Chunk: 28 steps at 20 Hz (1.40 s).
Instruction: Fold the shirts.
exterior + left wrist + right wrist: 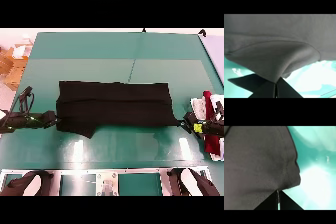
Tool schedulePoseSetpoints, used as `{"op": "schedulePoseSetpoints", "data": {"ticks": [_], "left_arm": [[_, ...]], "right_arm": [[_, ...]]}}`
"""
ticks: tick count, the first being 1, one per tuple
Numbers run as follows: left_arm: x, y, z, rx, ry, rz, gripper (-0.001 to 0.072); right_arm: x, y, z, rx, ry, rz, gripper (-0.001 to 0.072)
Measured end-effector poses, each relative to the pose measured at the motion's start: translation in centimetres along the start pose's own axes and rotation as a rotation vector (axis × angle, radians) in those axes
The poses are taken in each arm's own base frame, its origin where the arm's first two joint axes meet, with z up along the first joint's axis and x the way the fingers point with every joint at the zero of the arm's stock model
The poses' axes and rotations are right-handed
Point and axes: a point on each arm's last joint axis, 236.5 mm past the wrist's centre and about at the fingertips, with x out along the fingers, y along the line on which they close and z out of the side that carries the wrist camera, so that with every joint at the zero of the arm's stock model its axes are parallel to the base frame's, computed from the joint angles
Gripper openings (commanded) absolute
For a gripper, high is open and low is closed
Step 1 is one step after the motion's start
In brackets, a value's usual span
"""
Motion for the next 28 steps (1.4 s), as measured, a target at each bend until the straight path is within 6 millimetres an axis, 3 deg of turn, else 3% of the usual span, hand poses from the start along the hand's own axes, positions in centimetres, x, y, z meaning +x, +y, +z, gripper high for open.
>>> {"op": "schedulePoseSetpoints", "data": {"ticks": [2, 5, 6, 7, 13, 15, 18, 21, 28], "left_arm": [[-0.2, 0.1, 0.1, 0.006, 0.002, 0.011, 0.0024], [-0.4, 0.2, 0.1, 0.011, 0.006, 0.02, 0.0024], [-0.3, 0.2, 0.1, 0.013, 0.007, 0.02, 0.0024], [-0.2, 0.2, -0.1, 0.012, 0.01, 0.018, 0.0024], [0.3, 0.2, -0.9, 0.027, 0.03, -0.003, 0.0024], [0.3, 0.0, -0.9, 0.031, 0.031, -0.01, 0.0024], [0.4, -0.1, -0.8, 0.036, 0.025, -0.016, 0.0024], [0.4, -0.1, -0.6, 0.035, 0.016, -0.019, 0.0024], [0.4, -0.2, -0.4, 0.036, 0.007, -0.02, 0.0024]], "right_arm": [[0.1, -0.4, -0.2, 0.003, 0.019, -0.016, 0.002], [1.2, -1.7, -1.6, 0.026, 0.07, -0.042, 0.0122], [1.5, -2.0, -2.2, 0.039, 0.088, -0.048, 0.0256], [1.8, -2.3, -2.8, 0.044, 0.108, -0.053, 0.032], [0.8, -1.9, -5.0, 0.029, 0.188, -0.048, 0.0326], [0.5, -2.1, -6.5, 0.042, 0.195, -0.046, 0.0461], [1.7, -2.4, -8.7, 0.122, 0.166, -0.009, 0.0467], [3.8, -2.6, -9.5, 0.226, 0.107, 0.05, 0.0466], [5.5, -2.9, -6.7, 0.38, -0.074, 0.133, 0.0468]]}}
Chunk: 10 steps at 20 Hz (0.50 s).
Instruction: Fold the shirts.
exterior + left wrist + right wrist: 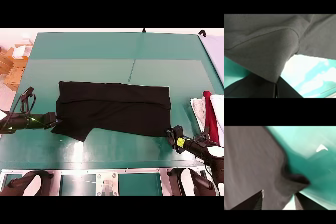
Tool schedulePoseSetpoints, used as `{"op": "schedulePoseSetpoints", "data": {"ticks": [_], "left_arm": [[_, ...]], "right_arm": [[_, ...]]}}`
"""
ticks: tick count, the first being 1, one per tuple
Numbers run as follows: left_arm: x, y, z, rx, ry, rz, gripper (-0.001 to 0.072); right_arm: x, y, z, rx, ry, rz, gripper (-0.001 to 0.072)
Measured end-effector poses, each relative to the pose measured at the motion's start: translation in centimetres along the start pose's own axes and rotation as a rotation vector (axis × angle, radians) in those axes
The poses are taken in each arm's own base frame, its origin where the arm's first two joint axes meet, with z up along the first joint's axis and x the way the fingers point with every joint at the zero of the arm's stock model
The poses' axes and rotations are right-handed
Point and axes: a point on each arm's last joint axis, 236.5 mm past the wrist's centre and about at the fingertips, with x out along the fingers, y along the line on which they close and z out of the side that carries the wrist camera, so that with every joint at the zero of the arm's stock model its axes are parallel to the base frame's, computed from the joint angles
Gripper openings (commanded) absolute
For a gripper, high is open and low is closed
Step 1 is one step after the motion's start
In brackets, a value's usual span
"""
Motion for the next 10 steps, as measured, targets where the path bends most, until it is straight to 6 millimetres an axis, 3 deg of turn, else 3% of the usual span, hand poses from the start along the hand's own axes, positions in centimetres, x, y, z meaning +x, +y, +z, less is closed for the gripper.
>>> {"op": "schedulePoseSetpoints", "data": {"ticks": [4, 7, 8, 9, 10], "left_arm": [[0.0, -0.1, 0.1, -0.002, -0.006, -0.004, 0.0025], [0.0, -0.1, 0.2, -0.004, -0.01, -0.006, 0.0024], [0.0, -0.2, 0.3, -0.004, -0.011, -0.006, 0.0024], [0.0, -0.2, 0.2, -0.004, -0.011, -0.007, 0.0024], [0.0, -0.1, 0.2, -0.004, -0.01, -0.006, 0.0024]], "right_arm": [[1.2, -0.2, -0.4, 0.077, 0.002, 0.021, 0.0468], [2.0, 0.2, -2.0, 0.106, 0.055, 0.037, 0.0462], [2.2, 0.4, -2.4, 0.11, 0.066, 0.043, 0.0351], [2.4, 0.1, -2.7, 0.094, 0.074, 0.032, 0.012], [2.5, -0.3, -3.0, 0.072, 0.079, 0.016, 0.0024]]}}
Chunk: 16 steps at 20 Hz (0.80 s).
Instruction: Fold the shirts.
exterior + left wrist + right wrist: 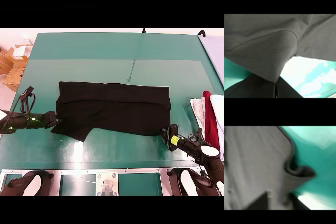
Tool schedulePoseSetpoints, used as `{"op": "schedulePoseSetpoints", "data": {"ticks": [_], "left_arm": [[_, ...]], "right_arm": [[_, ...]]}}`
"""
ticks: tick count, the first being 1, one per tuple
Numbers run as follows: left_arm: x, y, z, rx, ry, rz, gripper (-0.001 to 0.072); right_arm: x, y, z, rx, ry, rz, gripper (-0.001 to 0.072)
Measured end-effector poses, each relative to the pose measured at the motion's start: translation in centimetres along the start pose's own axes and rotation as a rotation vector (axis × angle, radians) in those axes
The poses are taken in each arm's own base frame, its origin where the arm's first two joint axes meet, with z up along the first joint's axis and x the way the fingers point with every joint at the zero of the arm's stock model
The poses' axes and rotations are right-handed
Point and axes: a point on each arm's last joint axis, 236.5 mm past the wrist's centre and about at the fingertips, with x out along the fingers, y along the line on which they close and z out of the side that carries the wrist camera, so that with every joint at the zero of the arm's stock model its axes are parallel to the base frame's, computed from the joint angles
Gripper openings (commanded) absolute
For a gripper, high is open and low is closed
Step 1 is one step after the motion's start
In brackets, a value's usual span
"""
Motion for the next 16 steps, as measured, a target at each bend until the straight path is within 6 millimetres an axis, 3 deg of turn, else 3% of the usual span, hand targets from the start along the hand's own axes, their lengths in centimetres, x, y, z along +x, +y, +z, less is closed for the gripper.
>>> {"op": "schedulePoseSetpoints", "data": {"ticks": [3, 6, 11, 16], "left_arm": [[0.0, 0.0, 0.0, 0.005, 0.0, -0.001, 0.0024], [-0.7, -0.4, 0.4, 0.034, 0.0, 0.004, 0.0023], [-3.1, -0.3, -0.3, 0.084, 0.062, 0.082, 0.0023], [-3.9, -0.7, -1.1, 0.075, 0.108, 0.086, 0.0024]], "right_arm": [[0.0, 0.3, 0.0, -0.07, 0.001, -0.007, 0.0018], [-0.9, 1.9, 0.6, -0.211, 0.005, -0.027, 0.0017], [-4.6, 6.2, 2.8, -0.444, -0.019, -0.101, 0.0018], [-7.1, 8.3, 4.2, -0.546, -0.051, -0.154, 0.0018]]}}
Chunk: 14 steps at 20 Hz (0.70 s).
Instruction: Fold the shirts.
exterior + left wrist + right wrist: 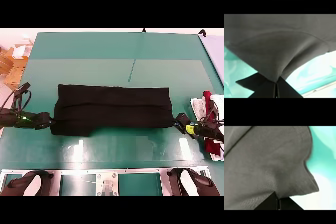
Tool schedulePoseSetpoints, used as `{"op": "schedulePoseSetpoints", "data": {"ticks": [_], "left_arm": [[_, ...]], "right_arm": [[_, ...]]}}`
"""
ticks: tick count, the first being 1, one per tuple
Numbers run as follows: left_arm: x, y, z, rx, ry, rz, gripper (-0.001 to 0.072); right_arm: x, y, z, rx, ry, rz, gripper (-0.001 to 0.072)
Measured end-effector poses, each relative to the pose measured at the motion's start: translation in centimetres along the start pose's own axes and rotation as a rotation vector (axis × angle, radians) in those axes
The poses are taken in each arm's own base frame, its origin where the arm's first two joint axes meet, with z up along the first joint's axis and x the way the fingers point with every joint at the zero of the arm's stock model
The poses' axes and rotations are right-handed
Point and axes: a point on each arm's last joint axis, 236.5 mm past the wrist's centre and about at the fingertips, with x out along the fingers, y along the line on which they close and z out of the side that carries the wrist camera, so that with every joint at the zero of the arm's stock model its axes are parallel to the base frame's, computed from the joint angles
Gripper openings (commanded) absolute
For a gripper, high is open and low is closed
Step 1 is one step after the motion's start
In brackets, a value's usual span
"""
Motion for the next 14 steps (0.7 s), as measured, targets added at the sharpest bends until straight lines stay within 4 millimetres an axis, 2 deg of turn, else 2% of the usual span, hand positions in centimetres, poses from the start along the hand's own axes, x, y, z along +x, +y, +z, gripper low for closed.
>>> {"op": "schedulePoseSetpoints", "data": {"ticks": [3, 7, 11, 14], "left_arm": [[-0.3, -1.0, 1.6, -0.005, -0.063, -0.037, 0.0023], [0.0, -1.3, 5.0, -0.016, -0.14, -0.07, 0.0023], [0.7, -1.6, 10.2, -0.035, -0.179, -0.137, 0.0024], [1.7, -1.3, 14.5, -0.054, -0.19, -0.18, 0.0025]], "right_arm": [[-0.5, 0.9, 1.4, -0.016, -0.006, 0.007, 0.0018], [0.5, 3.9, 4.4, -0.03, 0.013, 0.071, 0.0018], [2.7, 6.9, 8.6, -0.054, 0.034, 0.1, 0.0018], [5.5, 8.9, 11.4, -0.074, 0.065, 0.108, 0.0019]]}}
